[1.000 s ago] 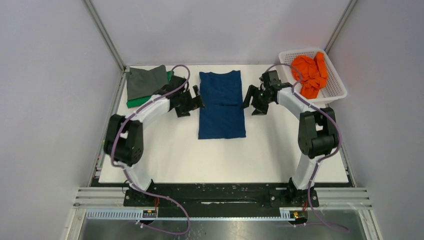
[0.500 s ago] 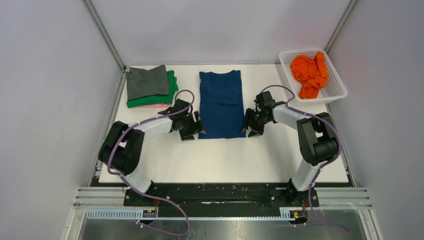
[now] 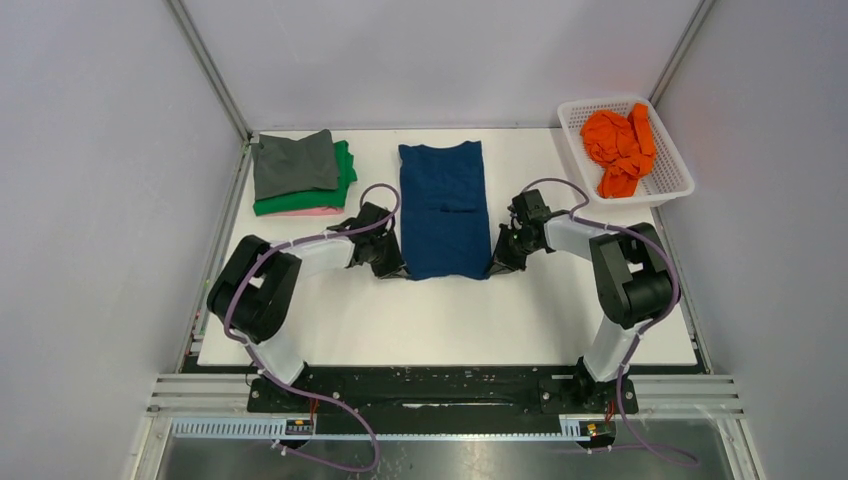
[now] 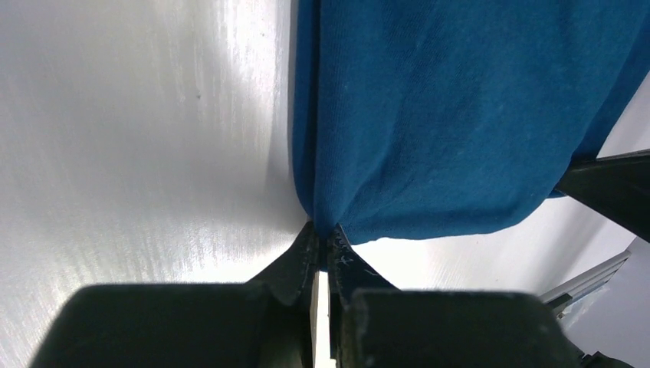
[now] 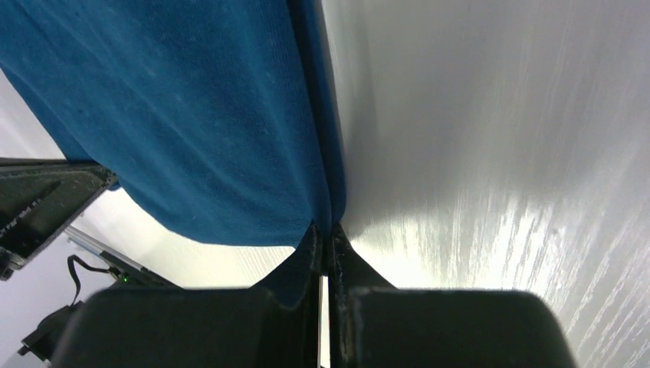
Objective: Fold and stack the t-shirts
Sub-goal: Grab one side of the 2/3 rectangular tshirt with both arms, then fold the long partially folded tshirt into a neat square
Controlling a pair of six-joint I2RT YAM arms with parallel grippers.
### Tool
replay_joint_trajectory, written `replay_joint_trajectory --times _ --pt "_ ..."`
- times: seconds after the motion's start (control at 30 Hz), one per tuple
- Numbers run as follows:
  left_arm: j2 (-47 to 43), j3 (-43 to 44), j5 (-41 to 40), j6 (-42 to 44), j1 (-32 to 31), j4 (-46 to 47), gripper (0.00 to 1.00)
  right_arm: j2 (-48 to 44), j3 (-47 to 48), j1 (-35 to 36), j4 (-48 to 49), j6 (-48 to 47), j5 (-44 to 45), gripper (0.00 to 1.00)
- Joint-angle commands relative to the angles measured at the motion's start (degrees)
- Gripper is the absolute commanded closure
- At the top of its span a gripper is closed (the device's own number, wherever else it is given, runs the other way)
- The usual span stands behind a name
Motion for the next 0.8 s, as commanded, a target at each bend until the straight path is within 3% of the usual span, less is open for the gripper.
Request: replay_joint_trajectory --times 0.0,0.2,0.33,0.43,0.6,0.77 --pt "-4.3 -5.3 -3.0 0.5 -1.1 -2.5 1.0 -5.5 -5.3 0.7 -3.5 -2.1 -2.6 1.0" --pt "-23.0 -17.8 -0.9 -5.6 -7.1 -7.8 1.0 -21.6 -15.4 3.0 -15.0 -6.0 -8.6 1.0" --pt "-39.0 -18.6 0.5 -8.3 -11.2 -10.1 1.0 -31.7 -16.6 3.7 -21.5 -6.8 -18.9 1.0" --pt "-46.0 -15.3 -0.2 -7.4 -11.8 -12.2 1.0 -37.3 -13.8 3.7 -24.7 -7.1 -20.5 1.0" --pt "-46.5 -8.0 -4.7 -3.1 -11.2 -12.8 1.0 -38.1 -6.0 1.1 -24.9 -5.9 -22.1 1.0" --pt "-39.1 -2.6 -3.4 -0.3 -5.3 -3.4 1.0 -32.0 -1.1 -4.2 -16.1 -1.4 -25.8 1.0"
